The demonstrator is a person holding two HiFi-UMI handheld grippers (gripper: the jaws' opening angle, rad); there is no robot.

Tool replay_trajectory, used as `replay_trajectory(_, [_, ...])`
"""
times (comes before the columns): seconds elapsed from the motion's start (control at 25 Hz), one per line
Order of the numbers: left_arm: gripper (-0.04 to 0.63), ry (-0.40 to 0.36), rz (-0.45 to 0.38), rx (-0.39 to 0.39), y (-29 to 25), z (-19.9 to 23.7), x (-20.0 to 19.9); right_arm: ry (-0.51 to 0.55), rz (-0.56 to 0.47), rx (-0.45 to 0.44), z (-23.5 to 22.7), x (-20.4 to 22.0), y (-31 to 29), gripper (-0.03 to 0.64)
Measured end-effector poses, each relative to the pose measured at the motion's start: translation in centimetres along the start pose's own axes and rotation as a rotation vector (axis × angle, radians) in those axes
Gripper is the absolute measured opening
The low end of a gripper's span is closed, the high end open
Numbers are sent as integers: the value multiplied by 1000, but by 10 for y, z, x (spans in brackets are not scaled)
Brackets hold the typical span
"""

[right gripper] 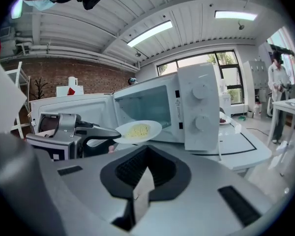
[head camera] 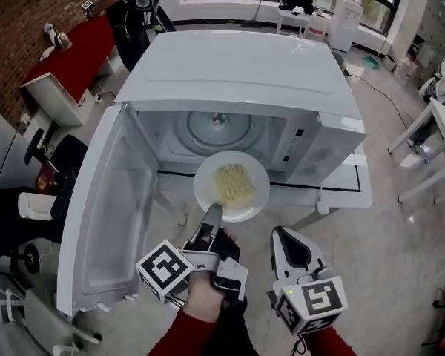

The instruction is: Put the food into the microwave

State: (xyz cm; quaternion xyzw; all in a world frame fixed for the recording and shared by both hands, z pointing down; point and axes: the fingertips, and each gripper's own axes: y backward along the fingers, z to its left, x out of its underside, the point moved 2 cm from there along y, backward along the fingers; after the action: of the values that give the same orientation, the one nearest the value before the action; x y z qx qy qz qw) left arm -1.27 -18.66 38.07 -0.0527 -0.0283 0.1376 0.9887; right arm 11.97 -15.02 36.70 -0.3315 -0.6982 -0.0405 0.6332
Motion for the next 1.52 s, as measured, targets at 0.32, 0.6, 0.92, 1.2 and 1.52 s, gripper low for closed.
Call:
replay_trajectory(0.32, [25, 23, -52, 18, -39, 0, -27, 41, -71, -18, 6, -22, -52, 14])
replay_trajectory(0.6, [25, 16, -75, 27, -64, -11, -51, 54, -108, -68, 16, -45, -88, 14])
replay_trajectory(0.92, [25, -40, -56, 0, -97, -23, -70, 83, -145, -111, 14, -78, -122, 14])
replay_trajectory(1.2, [25, -25, -53, -32, -117, -21, -87, 143, -134, -68, 7, -90, -146, 14])
replay_trajectory(1.52, [25, 1, -37, -81, -131, -15, -95, 190, -116, -54, 2, -106, -166, 14])
